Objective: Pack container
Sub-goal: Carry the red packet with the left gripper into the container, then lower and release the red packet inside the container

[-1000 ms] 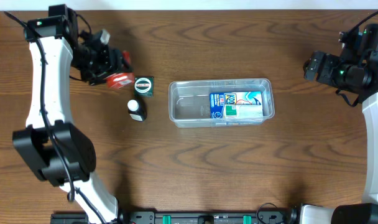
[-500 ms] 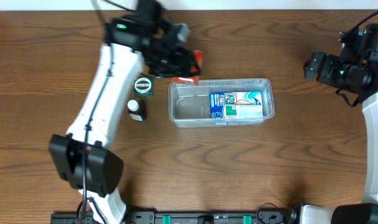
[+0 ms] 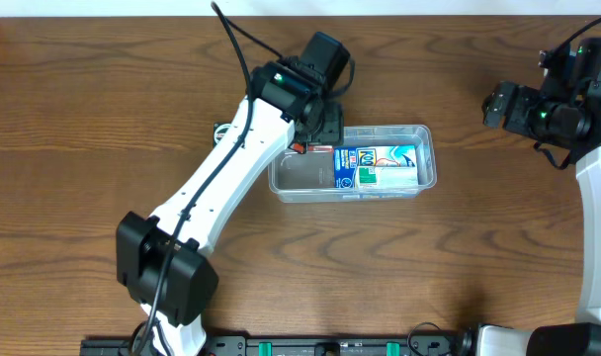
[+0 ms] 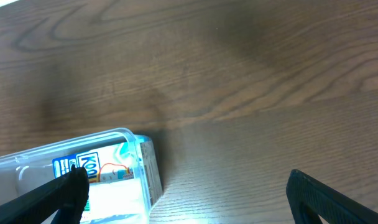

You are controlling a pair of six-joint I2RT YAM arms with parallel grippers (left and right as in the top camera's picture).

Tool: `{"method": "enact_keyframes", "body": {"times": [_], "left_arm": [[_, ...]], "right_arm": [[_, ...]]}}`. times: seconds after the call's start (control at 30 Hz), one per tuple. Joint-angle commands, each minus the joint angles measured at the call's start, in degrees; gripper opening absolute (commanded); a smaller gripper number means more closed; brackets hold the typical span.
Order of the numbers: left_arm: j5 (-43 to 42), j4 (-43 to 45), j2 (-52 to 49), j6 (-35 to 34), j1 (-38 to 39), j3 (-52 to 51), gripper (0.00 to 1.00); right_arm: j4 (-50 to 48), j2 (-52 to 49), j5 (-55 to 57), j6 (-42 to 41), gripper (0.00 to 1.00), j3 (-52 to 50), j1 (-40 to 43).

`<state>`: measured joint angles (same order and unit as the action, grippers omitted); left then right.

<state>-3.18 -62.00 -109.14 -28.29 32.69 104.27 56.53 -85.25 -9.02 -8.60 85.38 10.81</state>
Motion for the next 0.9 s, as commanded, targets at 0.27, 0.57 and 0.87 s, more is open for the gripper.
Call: {"method": "enact_keyframes", "body": {"times": [0.27, 0.57, 0.87], "left_arm": [[1.18, 4.13, -5.70, -5.05, 0.48, -5.99, 0.65], [0.81, 7.13, -9.20, -6.58, 1.53, -7.52, 0.66], [0.81, 7.52, -12.46, -7.63, 1.86, -7.78, 0.66]], "right_arm": [[0.04, -0.26, 0.00, -0.57, 0.99, 0.11, 0.39], [0.07, -0.26, 0.00, -0.57, 0.99, 0.11, 0.39], [0.07, -0.26, 0.02, -0.57, 0.99, 0.11, 0.39]]}}
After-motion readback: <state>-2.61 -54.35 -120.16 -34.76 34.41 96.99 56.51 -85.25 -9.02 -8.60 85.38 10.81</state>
